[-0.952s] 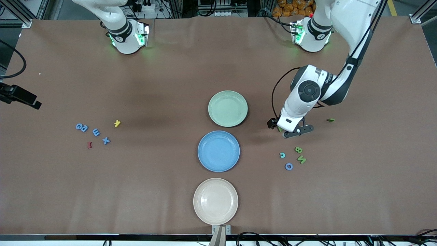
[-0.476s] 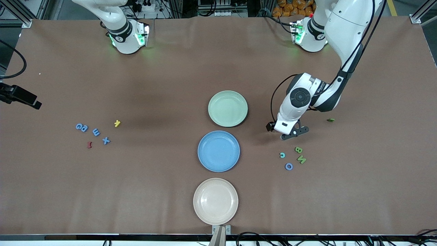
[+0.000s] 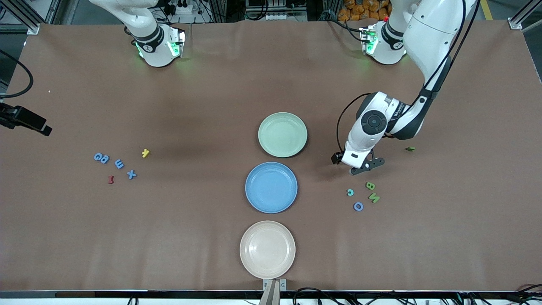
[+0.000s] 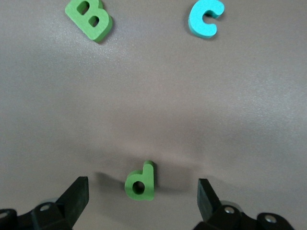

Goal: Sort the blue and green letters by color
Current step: 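Lower the left gripper and grasp the green letter d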

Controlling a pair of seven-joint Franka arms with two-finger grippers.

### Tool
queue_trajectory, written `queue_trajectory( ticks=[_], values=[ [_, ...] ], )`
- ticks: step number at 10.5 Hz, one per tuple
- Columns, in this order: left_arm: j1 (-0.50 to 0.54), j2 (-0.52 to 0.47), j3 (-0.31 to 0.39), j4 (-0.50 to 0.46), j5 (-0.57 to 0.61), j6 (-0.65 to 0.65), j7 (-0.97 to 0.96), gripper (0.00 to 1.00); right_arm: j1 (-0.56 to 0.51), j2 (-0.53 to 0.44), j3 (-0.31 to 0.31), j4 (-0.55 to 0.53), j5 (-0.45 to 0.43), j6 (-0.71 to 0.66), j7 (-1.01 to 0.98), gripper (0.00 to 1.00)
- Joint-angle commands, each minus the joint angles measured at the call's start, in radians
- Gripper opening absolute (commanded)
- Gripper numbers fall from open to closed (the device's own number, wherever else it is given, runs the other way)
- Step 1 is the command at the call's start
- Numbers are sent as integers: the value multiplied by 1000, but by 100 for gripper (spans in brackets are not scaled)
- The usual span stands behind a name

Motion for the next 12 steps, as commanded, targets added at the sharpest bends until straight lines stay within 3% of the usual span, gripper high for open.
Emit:
queue_trajectory(
  ticks=[1,4,5,6,12],
  values=[
    [5,17,-3,12,32,13,-40,100,-8,4,4,-3,16,2,5,100],
    [3,17,-5,12,28,13,-40,100,-6,4,4,-3,16,0,5,100],
    [3,15,-6,11,25,13,-49,37,-8,4,4,-3,14,0,5,100],
    [-5,15,-5,11,25,13,-87,0,-8,4,4,-3,16,0,5,100],
    [-14,15,-5,14,25,13,-97,0,-9,4,4,-3,14,3,3,100]
  ],
)
